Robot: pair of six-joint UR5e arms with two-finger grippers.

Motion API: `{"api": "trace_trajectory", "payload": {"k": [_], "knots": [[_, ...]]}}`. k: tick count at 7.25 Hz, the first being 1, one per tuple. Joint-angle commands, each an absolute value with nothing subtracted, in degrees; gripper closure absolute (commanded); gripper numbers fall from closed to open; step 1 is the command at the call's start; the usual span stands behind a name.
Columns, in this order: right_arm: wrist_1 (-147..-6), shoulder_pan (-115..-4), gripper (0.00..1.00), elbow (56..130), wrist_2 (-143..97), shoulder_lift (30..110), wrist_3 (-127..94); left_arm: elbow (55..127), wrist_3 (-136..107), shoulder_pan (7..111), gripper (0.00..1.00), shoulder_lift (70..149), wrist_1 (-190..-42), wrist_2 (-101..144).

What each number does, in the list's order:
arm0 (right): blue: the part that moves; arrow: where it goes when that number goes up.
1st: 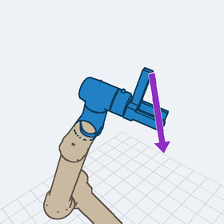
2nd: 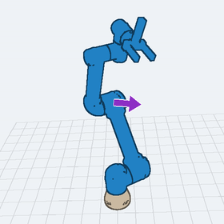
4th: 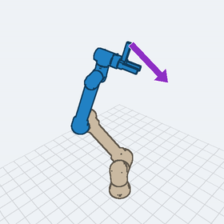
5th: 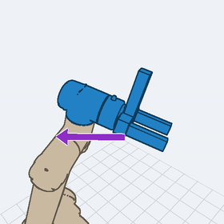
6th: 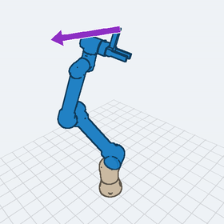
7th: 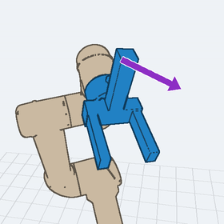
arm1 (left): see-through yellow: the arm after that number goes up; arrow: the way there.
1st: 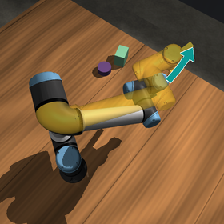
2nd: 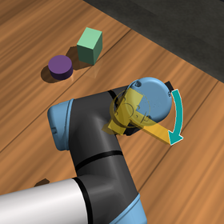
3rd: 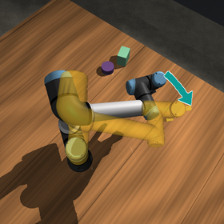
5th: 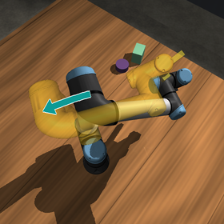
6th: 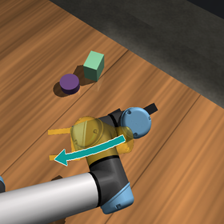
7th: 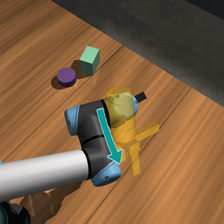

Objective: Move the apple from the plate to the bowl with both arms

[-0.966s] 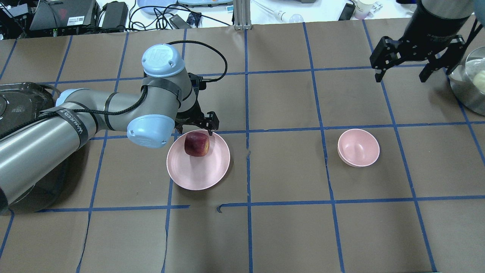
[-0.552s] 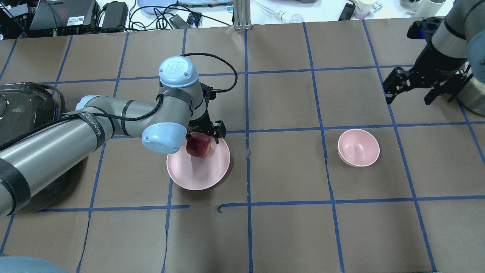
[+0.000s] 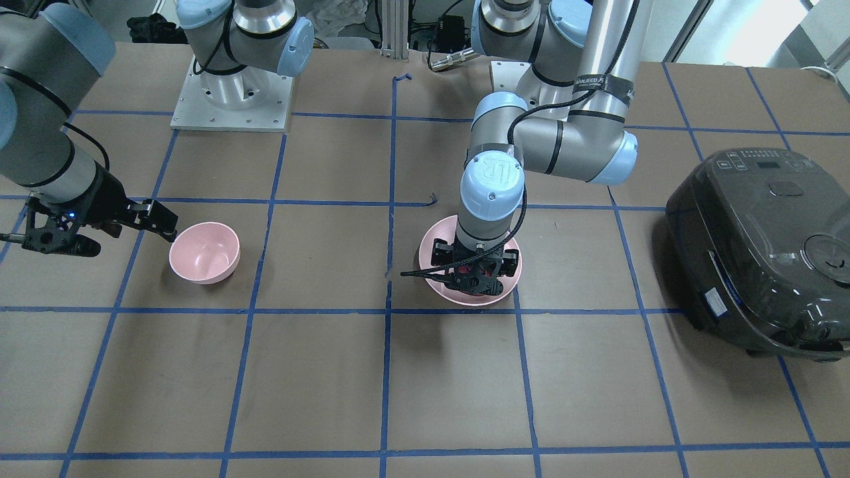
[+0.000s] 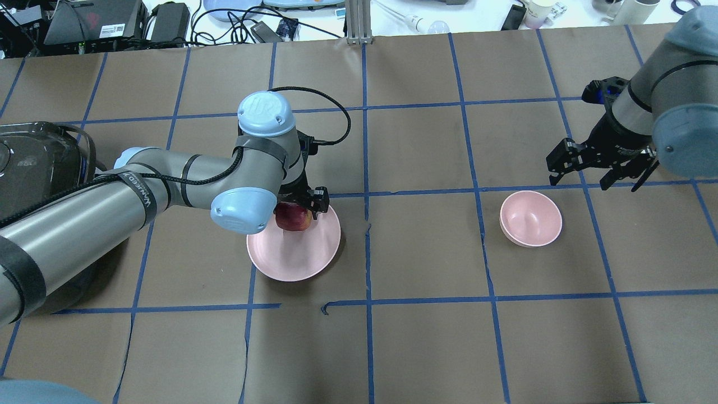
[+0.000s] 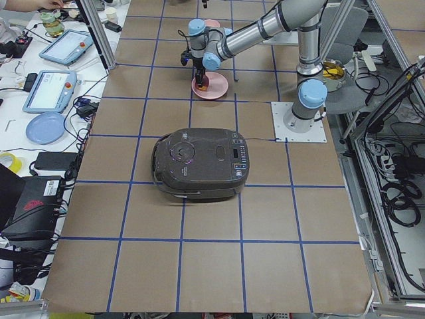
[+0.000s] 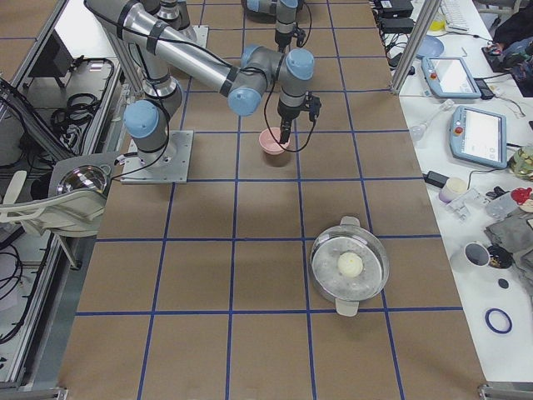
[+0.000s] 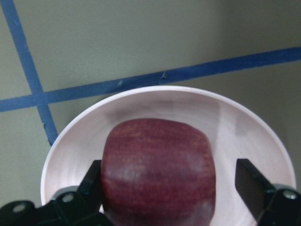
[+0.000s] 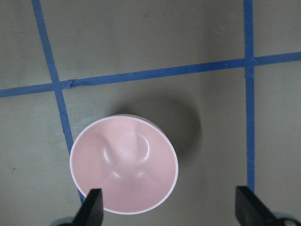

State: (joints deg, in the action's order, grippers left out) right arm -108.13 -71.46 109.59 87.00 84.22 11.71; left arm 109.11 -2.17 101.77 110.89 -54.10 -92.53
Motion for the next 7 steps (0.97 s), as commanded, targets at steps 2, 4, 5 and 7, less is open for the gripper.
{"api": "trace_trajectory", "payload": {"k": [2, 4, 5, 7], "knots": [[-108.4, -71.8, 0.00, 110.6, 85.7, 83.8, 10.7, 108.8, -1.5, 101.5, 0.81, 109.9, -54.1, -91.7], [-109.0, -71.8, 0.00, 111.3, 85.7, 83.7, 10.7, 109.1, -1.5, 101.2, 1.00, 107.0, -56.3, -88.8], [-109.1, -71.8, 0.00, 111.3, 85.8, 83.8, 10.7, 106.5, -1.5, 101.0, 1.00, 104.6, -59.8, -88.3], [-109.2, -71.8, 0.00, 111.3, 85.8, 83.8, 10.8, 92.4, -1.6, 101.2, 1.00, 103.0, -79.3, -88.8]]}}
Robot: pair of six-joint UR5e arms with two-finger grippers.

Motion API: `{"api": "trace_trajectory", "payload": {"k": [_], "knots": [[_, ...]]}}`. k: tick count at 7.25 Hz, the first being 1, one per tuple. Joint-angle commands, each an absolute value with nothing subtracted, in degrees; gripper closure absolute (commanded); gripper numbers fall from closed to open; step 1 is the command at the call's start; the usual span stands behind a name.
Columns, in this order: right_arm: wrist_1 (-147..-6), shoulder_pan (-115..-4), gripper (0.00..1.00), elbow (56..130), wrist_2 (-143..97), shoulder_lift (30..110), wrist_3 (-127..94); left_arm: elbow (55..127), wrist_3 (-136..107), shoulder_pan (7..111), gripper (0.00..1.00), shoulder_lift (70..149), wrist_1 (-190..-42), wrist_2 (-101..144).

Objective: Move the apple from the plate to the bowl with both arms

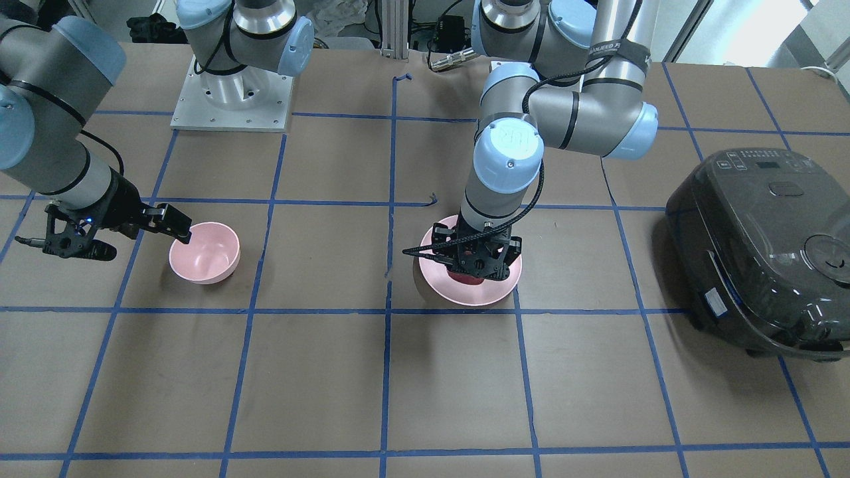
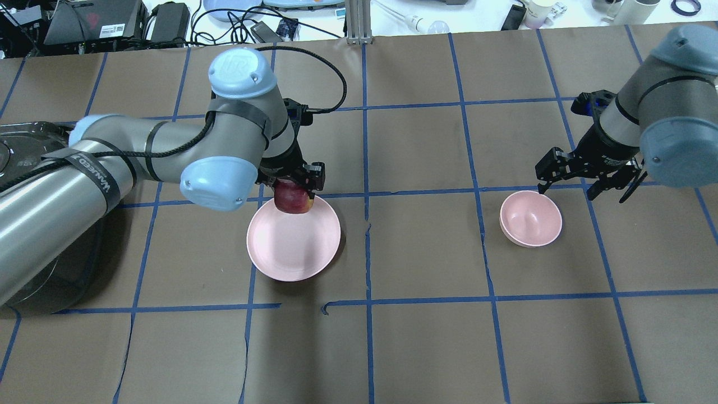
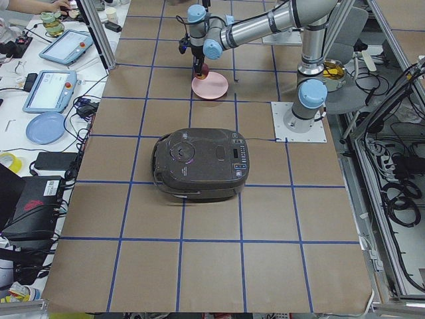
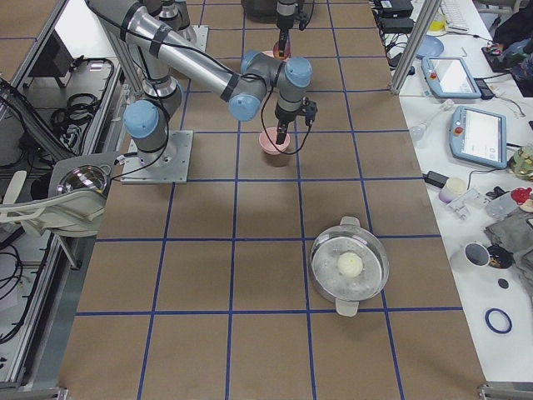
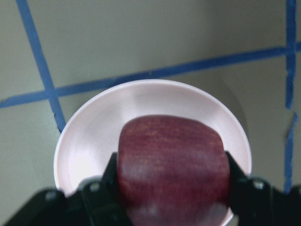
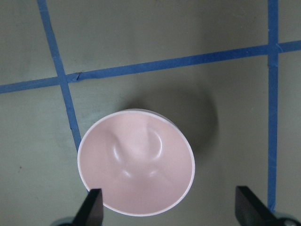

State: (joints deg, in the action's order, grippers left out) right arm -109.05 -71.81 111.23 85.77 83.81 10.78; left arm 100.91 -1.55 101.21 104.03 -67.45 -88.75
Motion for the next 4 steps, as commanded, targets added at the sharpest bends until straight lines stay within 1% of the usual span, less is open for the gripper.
{"api": "trace_trajectory", "payload": {"k": [1, 3, 4], "knots": [[-109.2, -71.8, 0.00, 111.3, 85.7, 83.7, 10.7, 87.8, -2.9, 101.4, 1.00, 103.5, -84.3, -88.5], [-112.8, -71.8, 0.00, 112.5, 83.9, 81.8, 11.1, 86.9, -5.1, 102.6, 1.00, 102.7, -85.3, -87.9], [-119.2, -71.8, 0.05, 114.7, 84.0, 80.1, 11.7, 87.1, -5.2, 102.6, 1.00, 102.8, -85.3, -87.6]]}}
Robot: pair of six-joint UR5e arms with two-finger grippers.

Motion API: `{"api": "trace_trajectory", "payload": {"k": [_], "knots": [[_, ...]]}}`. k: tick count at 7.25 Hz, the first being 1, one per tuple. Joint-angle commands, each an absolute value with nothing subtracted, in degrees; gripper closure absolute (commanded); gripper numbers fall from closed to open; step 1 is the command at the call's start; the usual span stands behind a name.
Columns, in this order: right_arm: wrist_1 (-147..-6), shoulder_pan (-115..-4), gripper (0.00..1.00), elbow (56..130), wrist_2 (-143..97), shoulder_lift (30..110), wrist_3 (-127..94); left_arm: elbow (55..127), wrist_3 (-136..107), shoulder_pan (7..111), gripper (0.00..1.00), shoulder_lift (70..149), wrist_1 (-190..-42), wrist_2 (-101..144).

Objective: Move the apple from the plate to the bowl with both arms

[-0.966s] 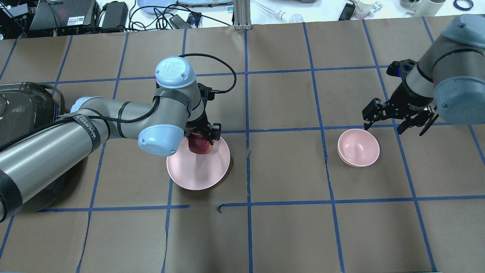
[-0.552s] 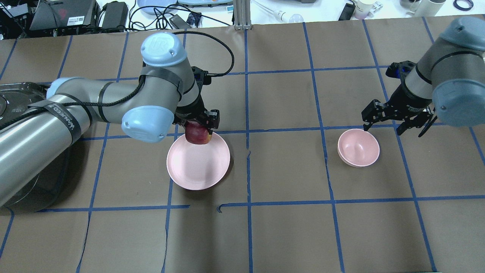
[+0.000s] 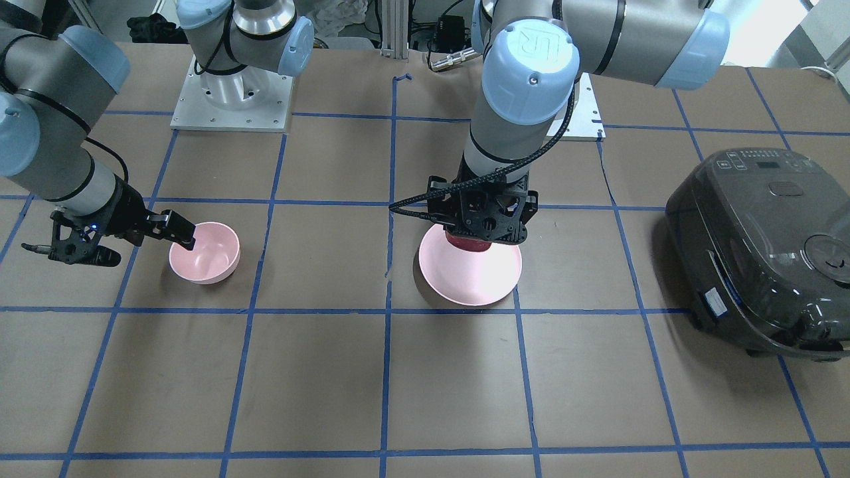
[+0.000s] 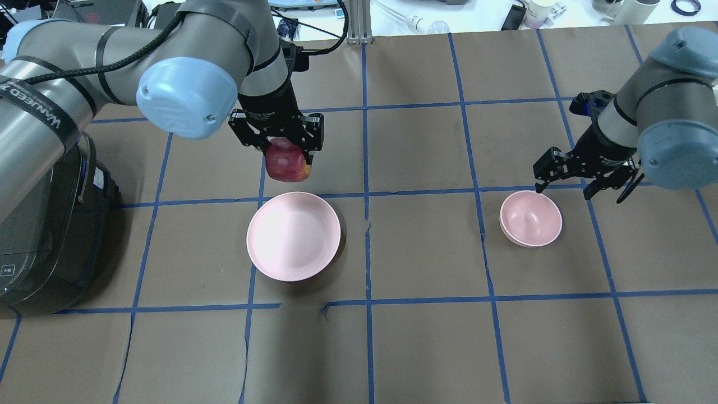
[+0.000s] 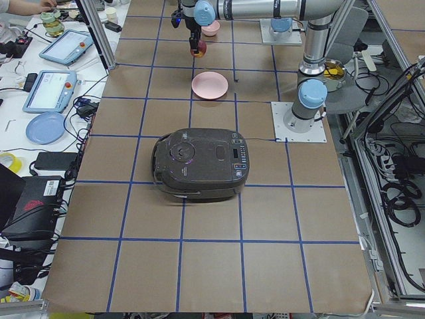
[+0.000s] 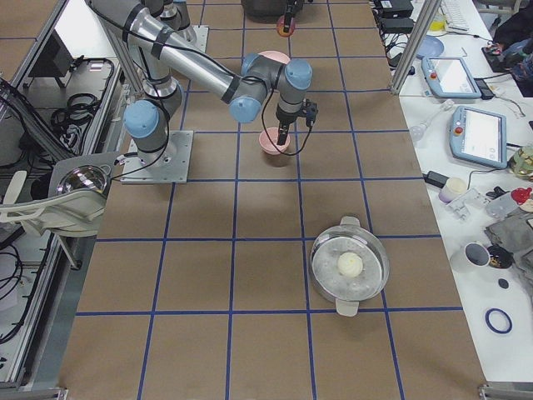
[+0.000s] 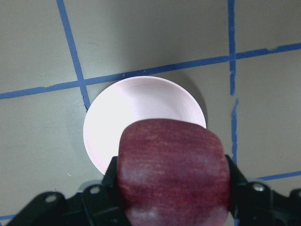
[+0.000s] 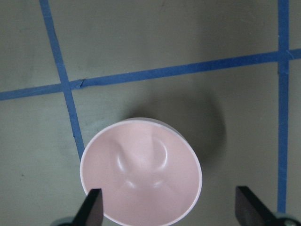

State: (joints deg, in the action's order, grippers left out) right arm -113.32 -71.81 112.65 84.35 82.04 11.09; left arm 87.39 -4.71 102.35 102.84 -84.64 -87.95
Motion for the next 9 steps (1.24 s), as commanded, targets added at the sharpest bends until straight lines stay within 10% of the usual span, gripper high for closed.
{"api": "trace_trajectory", "payload": {"k": [1, 5, 9], "knots": [[-124.9, -71.3, 0.14, 117.4, 84.3, 78.7, 12.6, 87.2, -4.9, 102.5, 1.00, 103.0, -85.2, -87.5], [-128.6, -71.1, 0.92, 122.5, 85.0, 78.7, 14.8, 87.9, -5.3, 102.2, 1.00, 102.6, -86.6, -84.5], [-128.6, -71.3, 1.00, 121.5, 88.8, 79.5, 12.8, 88.0, -5.3, 102.3, 1.00, 102.2, -86.6, -84.6]]}}
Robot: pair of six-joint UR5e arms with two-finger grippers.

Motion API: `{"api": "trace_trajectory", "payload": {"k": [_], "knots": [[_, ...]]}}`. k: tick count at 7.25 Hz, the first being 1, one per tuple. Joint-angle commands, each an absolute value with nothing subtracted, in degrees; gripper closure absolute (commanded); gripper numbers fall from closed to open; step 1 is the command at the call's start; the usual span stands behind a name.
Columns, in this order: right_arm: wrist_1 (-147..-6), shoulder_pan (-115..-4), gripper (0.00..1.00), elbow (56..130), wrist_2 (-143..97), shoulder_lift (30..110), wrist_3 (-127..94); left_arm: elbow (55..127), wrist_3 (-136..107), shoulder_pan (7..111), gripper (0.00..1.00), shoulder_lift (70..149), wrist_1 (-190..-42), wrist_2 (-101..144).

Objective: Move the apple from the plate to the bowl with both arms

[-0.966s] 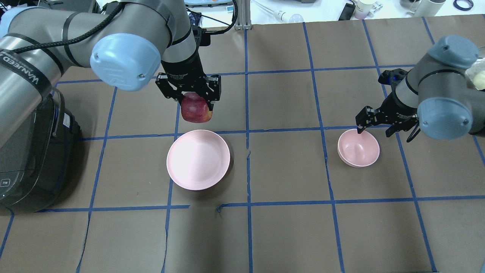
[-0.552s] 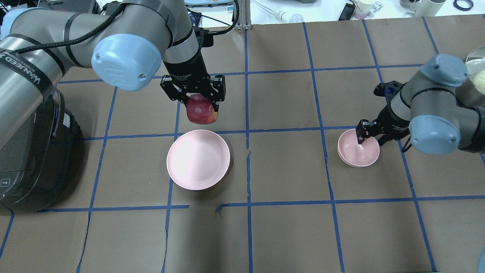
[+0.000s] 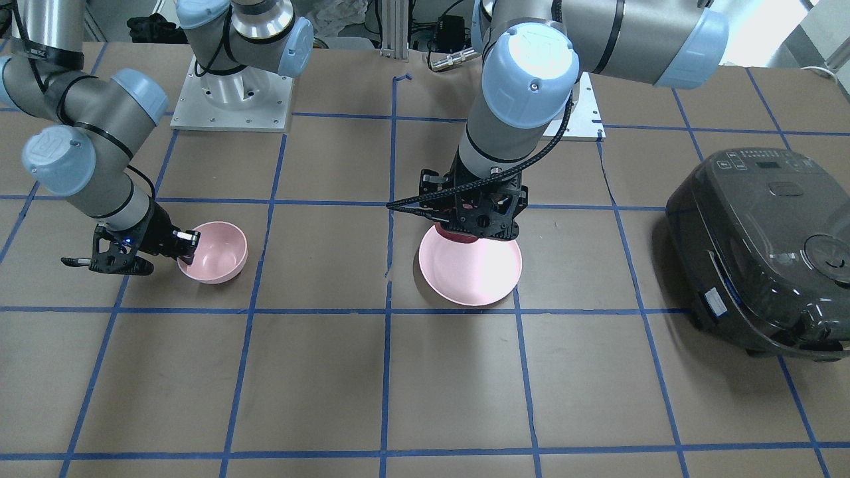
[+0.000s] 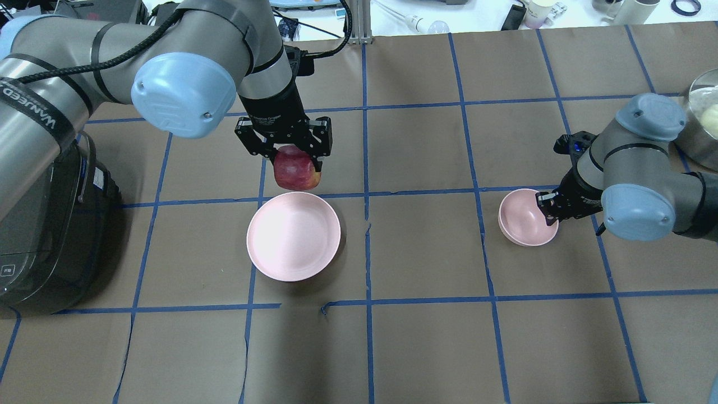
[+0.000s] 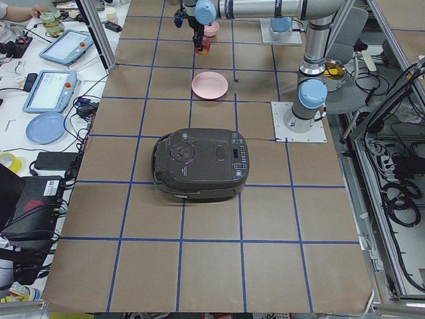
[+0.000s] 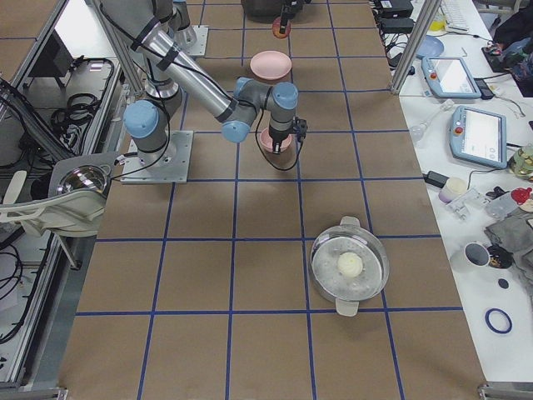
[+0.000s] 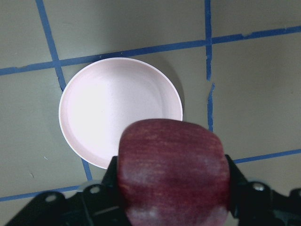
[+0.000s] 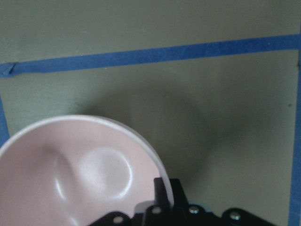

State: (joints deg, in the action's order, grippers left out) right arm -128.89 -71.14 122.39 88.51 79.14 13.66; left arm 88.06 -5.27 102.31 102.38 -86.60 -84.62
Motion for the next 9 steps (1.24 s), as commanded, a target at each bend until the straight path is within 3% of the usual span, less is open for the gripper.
{"api": "trace_trajectory", "payload": {"k": [1, 3, 5, 8, 9], "knots": [[-127.2, -72.2, 1.00, 118.9, 87.1, 79.6, 10.7, 88.1, -5.3, 102.3, 1.00, 102.2, -86.7, -84.7], [-119.5, -75.0, 1.00, 115.6, 80.1, 79.0, 5.4, 88.2, -5.3, 102.4, 1.00, 102.4, -86.7, -84.8], [-121.7, -85.7, 1.00, 115.4, 78.8, 76.8, -2.7, 88.2, -5.7, 102.4, 1.00, 102.3, -87.1, -84.8], [-125.6, -93.1, 1.00, 116.2, 76.6, 74.9, -8.1, 88.9, -5.7, 102.5, 1.00, 102.2, -87.1, -84.8], [-125.5, -93.2, 0.20, 116.2, 78.3, 75.1, -8.4, 89.0, -5.7, 102.5, 1.00, 102.2, -87.0, -84.8]]}}
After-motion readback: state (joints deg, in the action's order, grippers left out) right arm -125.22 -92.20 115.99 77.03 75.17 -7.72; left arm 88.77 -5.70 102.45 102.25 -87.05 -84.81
